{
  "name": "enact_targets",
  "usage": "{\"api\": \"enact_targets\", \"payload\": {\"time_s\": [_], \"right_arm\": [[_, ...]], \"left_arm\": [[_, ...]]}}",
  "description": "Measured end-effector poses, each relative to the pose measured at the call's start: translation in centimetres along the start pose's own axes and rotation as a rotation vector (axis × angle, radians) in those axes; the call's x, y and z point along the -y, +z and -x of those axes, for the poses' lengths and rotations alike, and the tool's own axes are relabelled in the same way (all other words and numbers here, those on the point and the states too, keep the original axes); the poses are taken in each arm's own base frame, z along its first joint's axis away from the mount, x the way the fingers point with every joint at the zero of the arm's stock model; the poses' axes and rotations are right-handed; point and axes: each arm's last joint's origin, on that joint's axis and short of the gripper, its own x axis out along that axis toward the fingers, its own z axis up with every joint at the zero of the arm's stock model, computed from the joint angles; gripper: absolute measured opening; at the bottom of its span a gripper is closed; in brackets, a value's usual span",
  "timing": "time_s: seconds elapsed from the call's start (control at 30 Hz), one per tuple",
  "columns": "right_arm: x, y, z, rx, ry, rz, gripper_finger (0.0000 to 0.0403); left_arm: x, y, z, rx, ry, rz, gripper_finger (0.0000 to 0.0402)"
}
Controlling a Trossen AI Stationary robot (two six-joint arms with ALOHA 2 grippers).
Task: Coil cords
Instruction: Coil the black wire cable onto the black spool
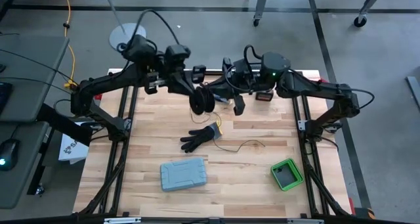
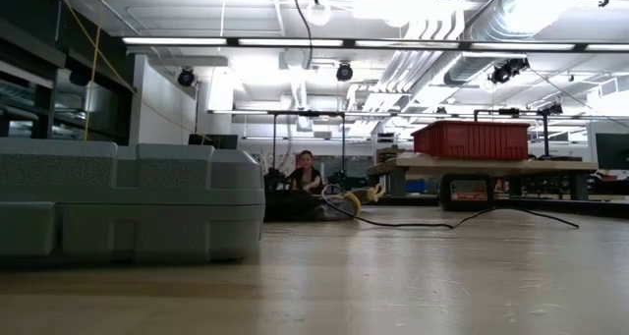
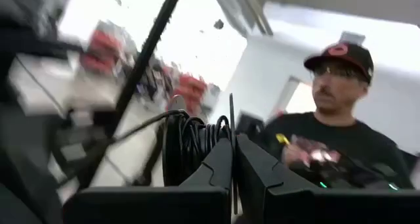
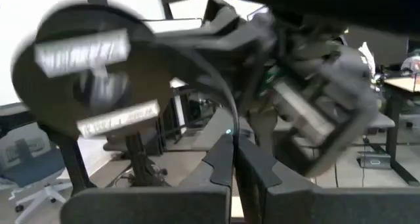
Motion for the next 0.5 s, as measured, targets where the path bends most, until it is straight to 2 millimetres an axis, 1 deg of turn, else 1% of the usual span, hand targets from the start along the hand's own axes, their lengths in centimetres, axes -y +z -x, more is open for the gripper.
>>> {"api": "enact_targets", "payload": {"time_s": [0.23, 0.5], "right_arm": [[0.6, -0.7, -1.3, 0.047, 0.008, -0.007, 0.0000], [1.9, -1.7, -3.0, 0.132, 0.004, -0.066, 0.0000]], "left_arm": [[0.6, 0.8, 0.0, 0.129, -0.005, -0.131, 0.0000], [-0.1, 0.7, -0.5, 0.231, 0.002, -0.176, 0.0000]]}}
